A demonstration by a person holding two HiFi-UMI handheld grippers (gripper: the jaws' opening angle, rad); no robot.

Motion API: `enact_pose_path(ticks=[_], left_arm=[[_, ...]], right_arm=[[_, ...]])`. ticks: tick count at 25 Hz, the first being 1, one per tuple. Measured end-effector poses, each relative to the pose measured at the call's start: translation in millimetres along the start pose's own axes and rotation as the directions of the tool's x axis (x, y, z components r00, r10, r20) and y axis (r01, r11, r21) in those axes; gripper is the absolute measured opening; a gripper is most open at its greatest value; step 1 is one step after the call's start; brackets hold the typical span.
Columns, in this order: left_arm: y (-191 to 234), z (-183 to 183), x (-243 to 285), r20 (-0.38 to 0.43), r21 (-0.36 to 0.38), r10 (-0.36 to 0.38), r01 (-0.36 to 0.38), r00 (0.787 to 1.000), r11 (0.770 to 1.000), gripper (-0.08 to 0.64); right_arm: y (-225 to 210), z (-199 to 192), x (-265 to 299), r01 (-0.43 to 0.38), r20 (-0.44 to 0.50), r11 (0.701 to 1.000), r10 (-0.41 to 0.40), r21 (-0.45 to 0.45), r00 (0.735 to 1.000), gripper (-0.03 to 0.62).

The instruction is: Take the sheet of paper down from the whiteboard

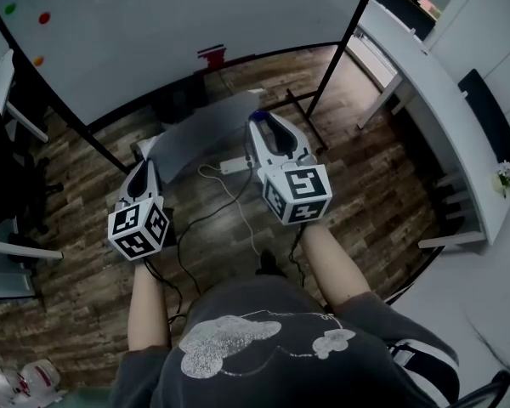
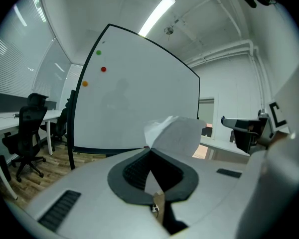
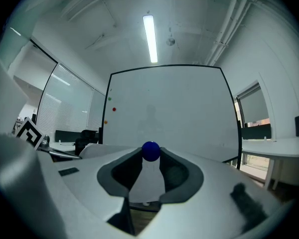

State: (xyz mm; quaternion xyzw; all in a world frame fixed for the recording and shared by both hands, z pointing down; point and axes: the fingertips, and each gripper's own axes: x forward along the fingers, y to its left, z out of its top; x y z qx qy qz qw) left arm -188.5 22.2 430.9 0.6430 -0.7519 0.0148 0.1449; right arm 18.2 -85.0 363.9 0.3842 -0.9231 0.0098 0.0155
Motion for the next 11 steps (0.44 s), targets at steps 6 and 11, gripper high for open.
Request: enact_pose_path(ticks=[6, 11], left_arm=[[1, -3, -16, 0.008, -0.006, -0.033, 0.033, 0.999, 0.999, 0.011], [-3, 5, -23, 0.024, 0.008, -0.056, 0.056, 0.998, 0.998, 0.011]], right_arm=[[17, -4, -13, 0.027, -0.01, 1.0, -0.027, -0.007, 1.0, 0.115], [29, 0, -18, 0.028, -0.007, 0.999, -0.028, -0.016, 1.0, 0.115]])
